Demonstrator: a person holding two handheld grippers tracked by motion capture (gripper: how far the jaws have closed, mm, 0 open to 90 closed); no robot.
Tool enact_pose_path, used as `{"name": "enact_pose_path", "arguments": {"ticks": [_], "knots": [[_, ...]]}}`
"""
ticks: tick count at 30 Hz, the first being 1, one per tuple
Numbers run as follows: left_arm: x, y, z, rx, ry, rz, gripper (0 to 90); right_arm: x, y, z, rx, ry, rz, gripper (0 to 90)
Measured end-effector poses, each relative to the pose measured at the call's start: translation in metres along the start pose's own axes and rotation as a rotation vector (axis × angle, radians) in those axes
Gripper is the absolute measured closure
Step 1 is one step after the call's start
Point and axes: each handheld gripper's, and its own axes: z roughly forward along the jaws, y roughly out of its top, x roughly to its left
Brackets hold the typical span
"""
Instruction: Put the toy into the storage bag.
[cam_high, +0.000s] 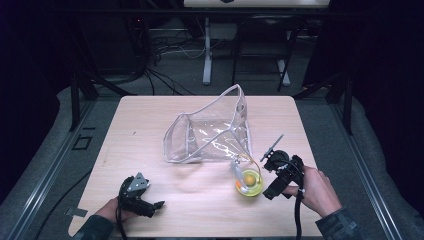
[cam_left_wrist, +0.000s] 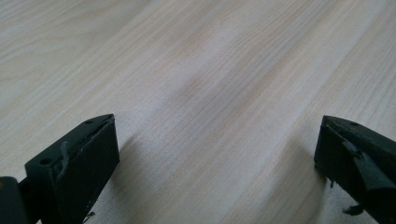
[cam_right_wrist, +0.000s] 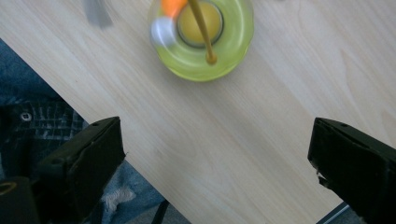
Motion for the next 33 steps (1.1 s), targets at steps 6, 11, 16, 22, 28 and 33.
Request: {"name": "enact_pose_path", "arguments": {"ticks": [6,11,16,22,28,33], "knots": [[0.000,0.000,0.000,-0.001,0.000,-0.002,0.0,0.003,0.020,-0.013,-0.002,-0.010,-0.034,2.8],[0.000,0.000,0.000,0.001,-0.005,-0.002,0.0,0.006,0.035,-0.024,-0.009,-0.020,-0.056,0.5],[0.000,0.000,0.000,0.002,-0.006,-0.003,0.0,0.007,0.045,-0.027,-0.002,-0.029,-0.069,2.2],[0.000,0.000,0.001,0.001,-0.009,-0.002,0.0,0.011,0.054,-0.028,0.022,-0.025,-0.105,20.6],[0.000,0.001,0.001,0.001,-0.010,-0.004,0.0,0.017,0.066,-0.028,0.071,-0.053,-0.155,36.5],[-0.001,0.001,0.001,0.001,-0.010,-0.004,0.0,0.016,0.071,-0.028,0.088,-0.051,-0.164,48.7]]}}
